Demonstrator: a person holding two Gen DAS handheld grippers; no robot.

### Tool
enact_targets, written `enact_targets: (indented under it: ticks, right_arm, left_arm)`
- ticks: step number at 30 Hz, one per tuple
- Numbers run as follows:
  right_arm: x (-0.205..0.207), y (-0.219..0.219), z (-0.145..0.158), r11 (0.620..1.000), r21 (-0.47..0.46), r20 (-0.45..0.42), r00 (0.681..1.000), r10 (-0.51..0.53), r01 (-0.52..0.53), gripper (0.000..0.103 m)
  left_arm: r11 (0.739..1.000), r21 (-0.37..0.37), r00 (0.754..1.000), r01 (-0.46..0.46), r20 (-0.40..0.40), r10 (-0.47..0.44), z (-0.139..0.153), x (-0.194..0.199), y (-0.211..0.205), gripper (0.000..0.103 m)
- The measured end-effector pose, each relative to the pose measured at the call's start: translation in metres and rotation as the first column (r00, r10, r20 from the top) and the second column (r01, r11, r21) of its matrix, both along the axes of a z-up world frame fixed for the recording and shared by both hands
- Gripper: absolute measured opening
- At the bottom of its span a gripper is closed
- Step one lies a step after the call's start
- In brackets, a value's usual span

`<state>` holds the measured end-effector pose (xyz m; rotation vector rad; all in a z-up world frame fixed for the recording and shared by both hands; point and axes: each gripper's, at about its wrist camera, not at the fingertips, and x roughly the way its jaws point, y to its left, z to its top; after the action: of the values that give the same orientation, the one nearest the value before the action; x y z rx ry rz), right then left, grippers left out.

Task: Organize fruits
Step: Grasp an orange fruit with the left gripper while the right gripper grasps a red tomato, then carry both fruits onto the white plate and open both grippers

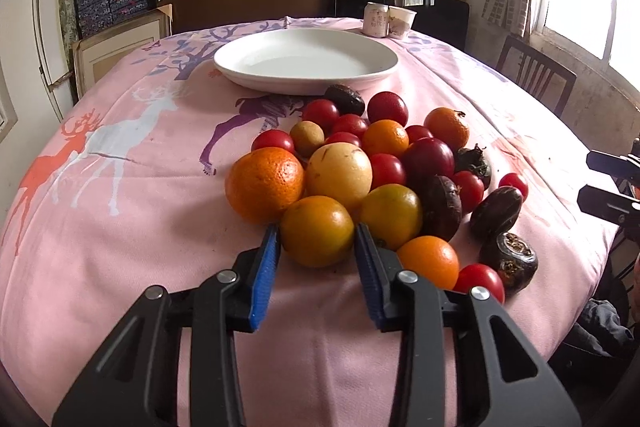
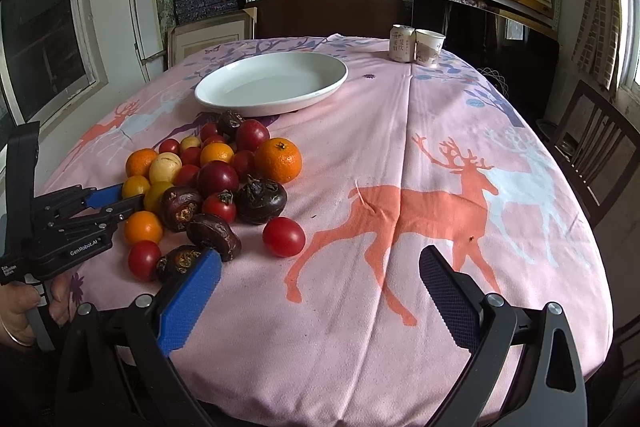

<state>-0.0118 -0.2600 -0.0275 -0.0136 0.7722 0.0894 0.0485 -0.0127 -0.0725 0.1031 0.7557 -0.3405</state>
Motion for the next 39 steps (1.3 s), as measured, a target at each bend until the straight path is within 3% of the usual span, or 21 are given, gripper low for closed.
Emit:
enact_targets:
  ticks: [4, 11, 16, 24, 28, 34, 39]
  right_arm:
    - [0.001, 0.007, -0.003, 0.998, -0.056, 0.027, 0.999, 0.024, -0.022, 0.099]
    - [0.014, 0.016, -0.014, 0.994, -0.060, 0.013, 0.996, 0.093, -0.092, 0.099]
    - [0.031, 0.017, -0.023, 0.993, -0.059, -0.018, 0.995, 0.098, -0.099, 0.076]
    - [0.042, 0.019, -0.034, 0.990, -0.010, -0.075, 0.987, 0.142, -0.143, 0.065]
    - [0.051, 0.024, -0.042, 0.984, 0.032, -0.107, 0.978, 0.177, -0.174, 0.031]
    - [0.045, 0.017, -0.033, 0.983, 0.082, -0.084, 0.981, 0.173, -0.166, 0.030]
    - [0.049, 0.003, -0.005, 0.975, 0.146, -0.026, 0.984, 0.175, -0.169, 0.030]
  left_arm:
    - [1.000, -0.015, 1.000, 0.003, 0.000, -0.003, 0.000, -0.007, 0.005, 0.037]
    - [1.000, -0.022, 0.998, -0.021, 0.055, 0.022, 0.022, -0.029, 0.018, 0.037]
    - [0.999, -0.033, 0.997, -0.036, 0.060, 0.038, 0.029, -0.033, 0.026, 0.037]
    - [0.998, -0.035, 0.998, -0.049, 0.040, 0.051, 0.023, -0.029, 0.028, 0.037]
    - [0.998, -0.029, 0.998, -0.051, 0.038, 0.052, 0.022, -0.028, 0.028, 0.037]
    - [0.998, -0.047, 0.997, -0.052, 0.047, 0.054, 0.027, -0.028, 0.032, 0.037]
    - [0.997, -0.060, 0.997, -0.042, 0.067, 0.046, 0.041, -0.018, 0.031, 0.037]
